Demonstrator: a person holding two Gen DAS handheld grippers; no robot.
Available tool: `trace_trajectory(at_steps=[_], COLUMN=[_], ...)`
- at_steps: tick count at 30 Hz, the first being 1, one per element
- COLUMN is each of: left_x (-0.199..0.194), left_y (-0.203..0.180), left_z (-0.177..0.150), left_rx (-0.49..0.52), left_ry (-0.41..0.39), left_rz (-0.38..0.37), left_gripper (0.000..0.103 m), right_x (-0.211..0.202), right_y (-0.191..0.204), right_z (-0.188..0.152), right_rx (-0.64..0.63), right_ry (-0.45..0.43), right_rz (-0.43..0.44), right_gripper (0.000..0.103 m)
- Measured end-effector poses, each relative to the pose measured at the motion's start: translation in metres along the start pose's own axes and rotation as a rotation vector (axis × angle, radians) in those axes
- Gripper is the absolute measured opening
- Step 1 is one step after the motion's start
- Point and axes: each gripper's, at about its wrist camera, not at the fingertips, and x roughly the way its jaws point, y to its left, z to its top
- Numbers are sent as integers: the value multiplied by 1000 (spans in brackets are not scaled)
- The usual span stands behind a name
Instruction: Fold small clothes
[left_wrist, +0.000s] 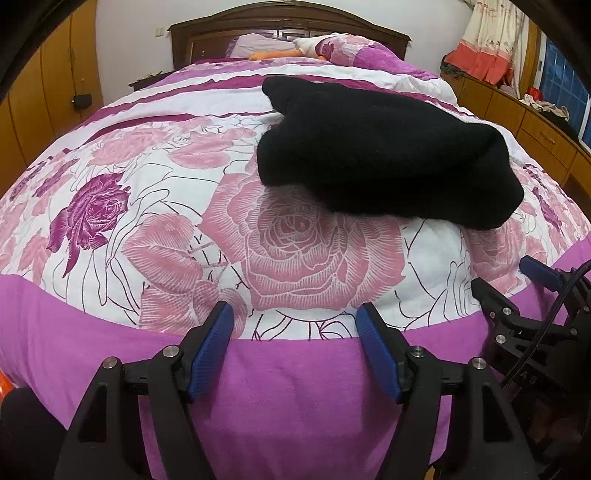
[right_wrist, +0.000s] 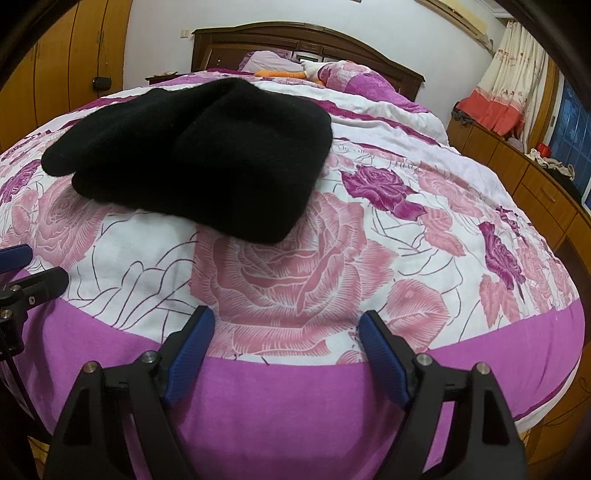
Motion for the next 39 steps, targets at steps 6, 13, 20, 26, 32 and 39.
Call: trace_trajectory(at_steps=[6,13,20,26,32,39], left_x=[-1,-1,-1,0,0,0], left_y=[-2,-5,-6,-7,-8,-9], left_z=[-1,-1,-1,-1,-2,-2], left_rx=[6,24,29,44,50,52], left_ry=[-4,-6,-10,-14,-16,-17], left_rz=[4,21,26,33,39,40], left_gripper=[65,65,65,65,66,66], right_x=[0,0,0,1,0,2], right_y=[1,1,1,0,0,-1], right_z=[0,1,1,1,1,3], right_rx=[-1,-4,10,10,10,-3], right_ry=[0,-1,9,9,9,8], right_rz=[-1,-2,14,13,12,4], right_gripper=[84,84,84,84,84,84])
